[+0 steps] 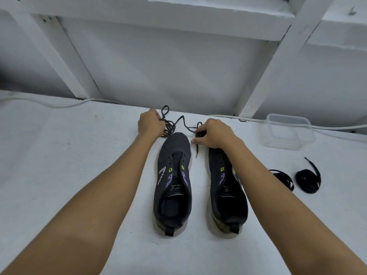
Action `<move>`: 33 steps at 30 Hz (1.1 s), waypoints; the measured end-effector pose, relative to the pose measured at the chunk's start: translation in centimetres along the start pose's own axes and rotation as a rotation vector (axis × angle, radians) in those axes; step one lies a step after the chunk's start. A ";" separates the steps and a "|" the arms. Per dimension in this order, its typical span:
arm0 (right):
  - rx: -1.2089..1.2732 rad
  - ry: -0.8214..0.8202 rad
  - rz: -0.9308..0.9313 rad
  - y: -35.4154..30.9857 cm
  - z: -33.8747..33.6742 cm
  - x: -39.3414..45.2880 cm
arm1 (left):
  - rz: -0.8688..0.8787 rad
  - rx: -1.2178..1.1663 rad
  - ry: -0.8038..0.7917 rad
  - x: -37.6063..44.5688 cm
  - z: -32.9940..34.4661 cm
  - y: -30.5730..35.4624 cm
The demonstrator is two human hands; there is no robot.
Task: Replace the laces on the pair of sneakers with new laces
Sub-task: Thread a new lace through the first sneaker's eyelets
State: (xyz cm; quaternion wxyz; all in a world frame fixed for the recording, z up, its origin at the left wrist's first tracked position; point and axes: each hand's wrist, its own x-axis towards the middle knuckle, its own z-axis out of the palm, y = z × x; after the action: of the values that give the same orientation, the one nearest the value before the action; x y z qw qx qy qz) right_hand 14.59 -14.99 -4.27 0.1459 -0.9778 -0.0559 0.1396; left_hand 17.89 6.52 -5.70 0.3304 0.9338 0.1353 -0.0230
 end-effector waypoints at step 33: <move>0.525 0.297 0.071 0.4 -3.5 -3.4 | 0.381 -0.232 -0.262 -3.7 -4.9 0.8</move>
State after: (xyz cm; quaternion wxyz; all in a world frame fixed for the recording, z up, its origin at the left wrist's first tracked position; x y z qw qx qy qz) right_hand 12.42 -16.84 -0.27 0.3951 -0.9178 0.0383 0.0098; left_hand 14.28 8.09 -0.84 0.4483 0.8874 -0.0851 -0.0653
